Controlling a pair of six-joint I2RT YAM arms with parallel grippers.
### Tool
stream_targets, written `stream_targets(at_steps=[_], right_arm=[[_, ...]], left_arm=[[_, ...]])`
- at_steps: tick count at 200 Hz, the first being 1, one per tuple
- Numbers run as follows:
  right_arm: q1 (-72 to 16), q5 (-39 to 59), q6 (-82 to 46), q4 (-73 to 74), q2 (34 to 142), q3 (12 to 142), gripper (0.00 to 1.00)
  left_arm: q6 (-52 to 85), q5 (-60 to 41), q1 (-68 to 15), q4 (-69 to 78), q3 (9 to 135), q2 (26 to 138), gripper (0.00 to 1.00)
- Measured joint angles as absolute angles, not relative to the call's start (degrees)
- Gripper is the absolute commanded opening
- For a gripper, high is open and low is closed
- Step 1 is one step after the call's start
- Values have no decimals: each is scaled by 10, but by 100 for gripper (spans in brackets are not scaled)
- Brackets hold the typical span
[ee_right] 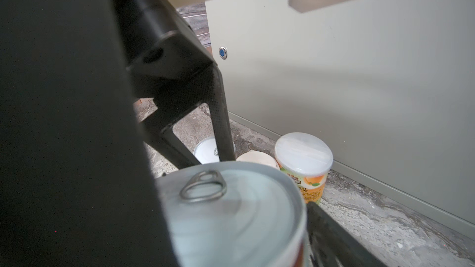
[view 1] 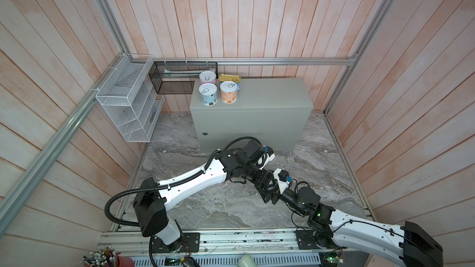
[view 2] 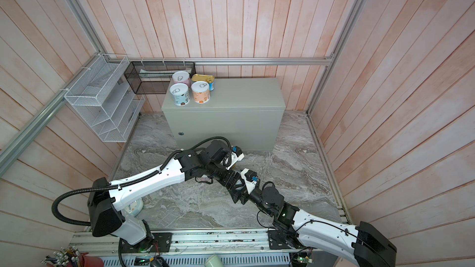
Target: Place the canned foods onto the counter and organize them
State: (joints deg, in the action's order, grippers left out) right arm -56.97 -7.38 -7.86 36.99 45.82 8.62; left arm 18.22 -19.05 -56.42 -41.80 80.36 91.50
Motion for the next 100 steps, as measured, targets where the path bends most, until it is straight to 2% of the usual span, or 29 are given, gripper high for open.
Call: stream_targets(at_steps=[100], right_arm=[[-570, -83, -77, 355, 434, 83, 95]], left_arm=[[185, -192, -566, -406, 803, 915, 59]])
